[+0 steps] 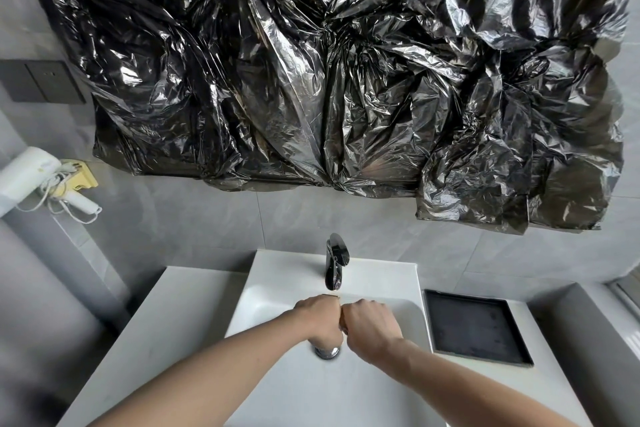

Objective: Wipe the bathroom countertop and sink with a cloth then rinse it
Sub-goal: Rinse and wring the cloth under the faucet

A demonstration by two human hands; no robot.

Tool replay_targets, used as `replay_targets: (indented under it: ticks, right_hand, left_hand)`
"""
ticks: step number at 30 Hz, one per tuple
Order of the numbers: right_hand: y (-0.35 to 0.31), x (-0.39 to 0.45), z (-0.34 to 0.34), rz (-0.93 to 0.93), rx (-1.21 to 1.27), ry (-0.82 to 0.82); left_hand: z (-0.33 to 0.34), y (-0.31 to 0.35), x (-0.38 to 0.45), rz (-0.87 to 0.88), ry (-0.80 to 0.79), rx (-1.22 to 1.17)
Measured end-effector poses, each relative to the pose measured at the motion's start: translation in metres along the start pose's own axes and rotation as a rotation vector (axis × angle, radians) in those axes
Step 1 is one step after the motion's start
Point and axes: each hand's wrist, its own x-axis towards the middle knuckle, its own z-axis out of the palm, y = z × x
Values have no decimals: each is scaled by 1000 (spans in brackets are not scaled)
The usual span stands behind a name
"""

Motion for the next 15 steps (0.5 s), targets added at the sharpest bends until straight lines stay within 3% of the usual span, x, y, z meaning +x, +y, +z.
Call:
replay_targets:
  ticks: [3, 6, 10, 13, 15]
  right_hand:
    - [5, 2, 1, 7, 84, 52]
    - [10, 3, -9, 95, 243, 35]
    - [23, 3, -25, 254, 613, -312]
    - [24, -4, -32, 206, 1045, -634]
    - [19, -7, -30, 159, 1135, -755]
  left_hand:
    - [1, -7, -5, 32, 68, -13]
    - [5, -12, -15, 88, 310, -4]
    - [16, -25, -22, 352, 542, 110]
    - [24, -32, -17, 459, 544, 199]
    - [25, -33, -12, 450, 558, 214]
